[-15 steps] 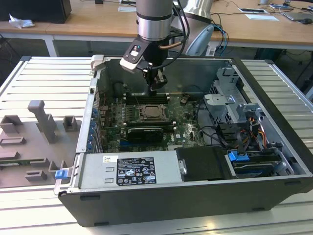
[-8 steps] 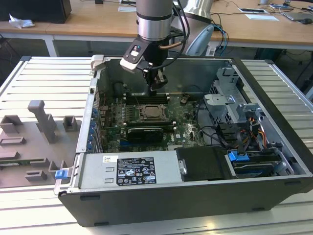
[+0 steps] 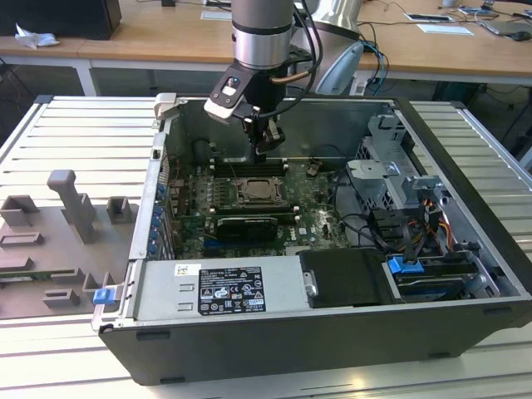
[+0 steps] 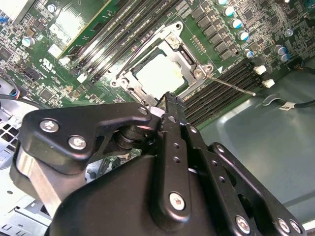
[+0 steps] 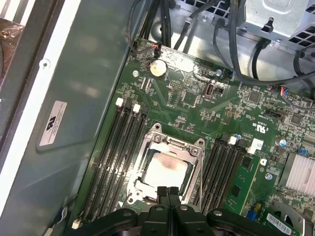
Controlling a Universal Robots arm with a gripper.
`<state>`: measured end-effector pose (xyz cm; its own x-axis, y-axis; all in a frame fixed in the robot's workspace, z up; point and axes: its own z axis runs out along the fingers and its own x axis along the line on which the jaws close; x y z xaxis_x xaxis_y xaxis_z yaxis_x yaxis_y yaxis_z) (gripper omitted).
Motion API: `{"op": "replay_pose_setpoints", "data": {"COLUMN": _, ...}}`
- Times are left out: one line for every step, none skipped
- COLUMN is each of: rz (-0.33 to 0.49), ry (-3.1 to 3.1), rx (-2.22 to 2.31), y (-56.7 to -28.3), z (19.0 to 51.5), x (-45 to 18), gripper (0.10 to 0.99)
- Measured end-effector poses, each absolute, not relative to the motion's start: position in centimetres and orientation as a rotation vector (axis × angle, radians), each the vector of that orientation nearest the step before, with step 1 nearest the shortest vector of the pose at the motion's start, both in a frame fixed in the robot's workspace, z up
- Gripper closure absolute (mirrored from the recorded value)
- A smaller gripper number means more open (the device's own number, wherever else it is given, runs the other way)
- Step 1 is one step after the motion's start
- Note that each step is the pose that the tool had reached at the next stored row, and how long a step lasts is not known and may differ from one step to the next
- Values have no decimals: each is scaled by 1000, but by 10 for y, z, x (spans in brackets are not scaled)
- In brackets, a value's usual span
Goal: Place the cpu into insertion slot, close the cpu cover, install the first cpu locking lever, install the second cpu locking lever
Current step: 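Install the first cpu locking lever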
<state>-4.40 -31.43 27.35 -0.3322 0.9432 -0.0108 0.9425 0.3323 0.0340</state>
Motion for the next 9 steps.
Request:
{"op": "replay_pose_setpoints", "data": {"rz": 34, "ry": 2541, "rx": 1798, "y": -314, "z": 274, "x": -44, "gripper": 980}}
{"op": "replay_pose_setpoints", "data": {"rz": 34, "ry": 2542, "rx": 1797, "y": -314, "z": 274, "x": -44, "gripper": 980}}
{"op": "replay_pose_setpoints", "data": {"rz": 34, "ry": 2543, "rx": 1796, "y": -314, "z": 274, "x": -44, "gripper": 980}}
{"op": "replay_pose_setpoints", "data": {"rz": 34, "ry": 2543, "rx": 1795, "y": -314, "z": 274, "x": -44, "gripper": 980}}
{"op": "replay_pose_setpoints", "data": {"rz": 34, "ry": 2544, "rx": 1794, "y": -314, "z": 274, "x": -44, "gripper": 980}}
{"op": "replay_pose_setpoints", "data": {"rz": 34, "ry": 2545, "rx": 1793, "y": -314, "z": 274, "x": -44, "gripper": 980}}
{"op": "replay_pose_setpoints", "data": {"rz": 34, "ry": 2546, "rx": 1792, "y": -314, "z": 274, "x": -44, "gripper": 980}}
{"op": "replay_pose_setpoints", "data": {"rz": 34, "ry": 2546, "rx": 1791, "y": -314, "z": 274, "x": -44, "gripper": 980}}
{"op": "replay_pose_setpoints", "data": {"rz": 34, "ry": 2547, "rx": 1790, "y": -314, "z": 274, "x": -44, "gripper": 980}}
